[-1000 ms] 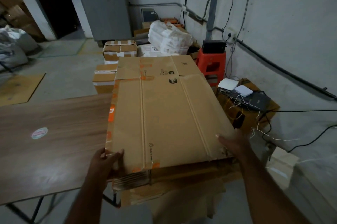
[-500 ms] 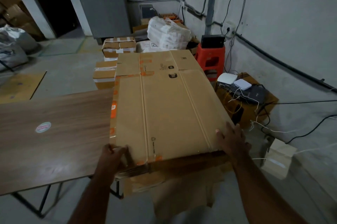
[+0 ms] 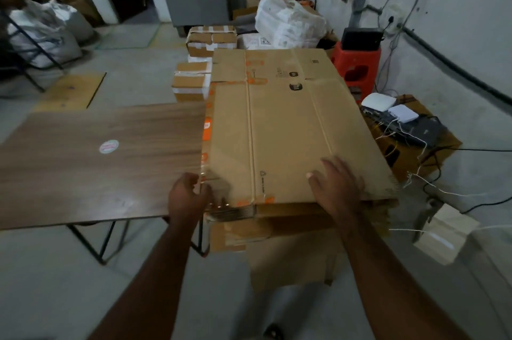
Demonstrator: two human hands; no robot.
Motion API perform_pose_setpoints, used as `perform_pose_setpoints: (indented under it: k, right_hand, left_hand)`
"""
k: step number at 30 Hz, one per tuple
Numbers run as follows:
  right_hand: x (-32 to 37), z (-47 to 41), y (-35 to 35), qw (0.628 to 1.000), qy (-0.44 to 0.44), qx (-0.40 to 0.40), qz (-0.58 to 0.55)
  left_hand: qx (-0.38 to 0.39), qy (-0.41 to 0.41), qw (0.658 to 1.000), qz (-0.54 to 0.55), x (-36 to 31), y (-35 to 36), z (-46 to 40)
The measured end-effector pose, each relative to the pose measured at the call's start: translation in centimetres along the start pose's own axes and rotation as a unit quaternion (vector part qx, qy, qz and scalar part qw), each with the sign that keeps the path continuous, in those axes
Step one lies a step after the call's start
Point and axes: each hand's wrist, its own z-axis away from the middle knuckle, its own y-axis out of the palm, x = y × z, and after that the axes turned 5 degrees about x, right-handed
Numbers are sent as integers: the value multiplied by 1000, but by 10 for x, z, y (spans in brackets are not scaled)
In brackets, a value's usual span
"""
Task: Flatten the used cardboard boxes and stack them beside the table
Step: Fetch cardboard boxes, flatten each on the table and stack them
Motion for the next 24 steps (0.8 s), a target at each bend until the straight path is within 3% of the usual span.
perform_pose_setpoints:
  k: [4,9,15,24]
  right_hand:
    - [60,32,14,996,-59,-9,-66]
    - [142,80,42,979,-166,-5,-116]
    - [288,185,109,925,-330,118,-147]
    - [472,424,218,762,-553,301,-151]
  left_hand:
    - [-27,86,996,11,3,-16,19]
    - [-68,98,993,-3,48,-75,55]
    - [-186,-3,982,-9,155,-203,150]
    - [-298,-217,926,-77,309,-363,340]
